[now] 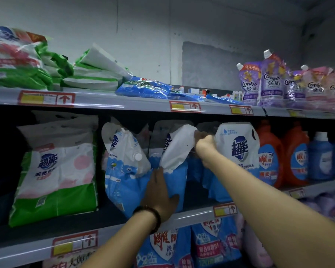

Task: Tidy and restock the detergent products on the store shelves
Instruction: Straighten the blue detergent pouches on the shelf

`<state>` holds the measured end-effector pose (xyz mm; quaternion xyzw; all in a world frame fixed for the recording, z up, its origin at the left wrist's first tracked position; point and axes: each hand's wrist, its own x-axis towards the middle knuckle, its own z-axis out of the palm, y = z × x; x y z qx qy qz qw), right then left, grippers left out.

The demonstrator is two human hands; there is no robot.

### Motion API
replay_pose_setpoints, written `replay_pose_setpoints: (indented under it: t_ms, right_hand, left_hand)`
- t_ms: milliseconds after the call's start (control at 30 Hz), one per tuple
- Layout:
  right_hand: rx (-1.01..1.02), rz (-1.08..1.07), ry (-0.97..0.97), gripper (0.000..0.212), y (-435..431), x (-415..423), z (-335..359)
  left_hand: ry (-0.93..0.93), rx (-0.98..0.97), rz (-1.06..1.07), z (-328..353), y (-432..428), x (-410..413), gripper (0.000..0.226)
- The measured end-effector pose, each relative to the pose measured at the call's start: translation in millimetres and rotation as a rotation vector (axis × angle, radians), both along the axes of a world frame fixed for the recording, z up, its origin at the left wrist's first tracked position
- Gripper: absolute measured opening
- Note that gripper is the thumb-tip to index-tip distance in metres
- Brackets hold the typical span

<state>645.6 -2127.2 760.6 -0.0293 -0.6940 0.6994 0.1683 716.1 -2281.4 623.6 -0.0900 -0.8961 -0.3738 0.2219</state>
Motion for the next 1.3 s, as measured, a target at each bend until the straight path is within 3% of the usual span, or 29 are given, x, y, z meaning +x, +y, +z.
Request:
replay_pose_setpoints:
  t_ms: [100, 267, 433, 533, 600, 700, 800, 900, 1000, 1067, 1133, 1200, 1300]
  right_hand:
    - [0.29, 0.092, -0.012, 0.083, -15, 6, -23]
    - [0.458, 0.142, -0.165, 0.121, -43, 5, -83]
    - [0.266, 0.146, -0.04, 0.099, -22, -14, -99]
    - [0.233, 0.208, 0.091, 0.082, 8, -33, -111]
    - [0.218, 0.27, 0.129, 0.067, 20, -45, -118]
    - [0.235, 0.36, 0.151, 0.056, 28, -61, -116]
    - [0.248, 0.337, 0.138, 0.059, 30, -80, -114]
    - [0.297, 0.141, 0.166, 0.074, 20, -89, -117]
    - [0.274, -0.094, 0.193, 0.072, 2, -68, -123]
    - [0.416, -0.352, 0.218, 0.077, -11, -46, -138]
    - [0.606, -0.515, 0.282, 0.067, -18, -24, -158]
    - [0.672, -0.375, 0.296, 0.054, -24, -4, -170]
    - [0.672, -0.094, 0.181, 0.057, -25, -2, -178]
  left_hand:
    - [-0.041, 0.18, -0.054, -1, 5, -8, 0.11]
    - [-0.039, 0.312, -0.054, -8, 16, -13, 0.1]
    - [-0.108, 0.416, -0.074, 0, 35, -12, 0.082]
    - [-0.271, 0.462, -0.311, -5, 55, -14, 0.088]
    - [-0.325, 0.366, -0.369, -10, 62, -14, 0.068]
    - [-0.005, 0.189, -0.168, -17, 47, -26, 0.041]
    - [0.124, 0.015, -0.064, -22, 28, -39, 0.054]
    - [-0.04, -0.155, -0.08, -25, 21, -51, 0.087]
    - [-0.138, -0.288, -0.057, -30, 17, -63, 0.105]
    - [-0.167, -0.336, -0.056, -34, 13, -70, 0.114]
    - [-0.166, -0.367, -0.082, -36, 10, -77, 0.118]
    - [-0.125, -0.413, -0.069, -36, 7, -84, 0.121]
    - [-0.131, -0.409, -0.005, -34, 7, -92, 0.124]
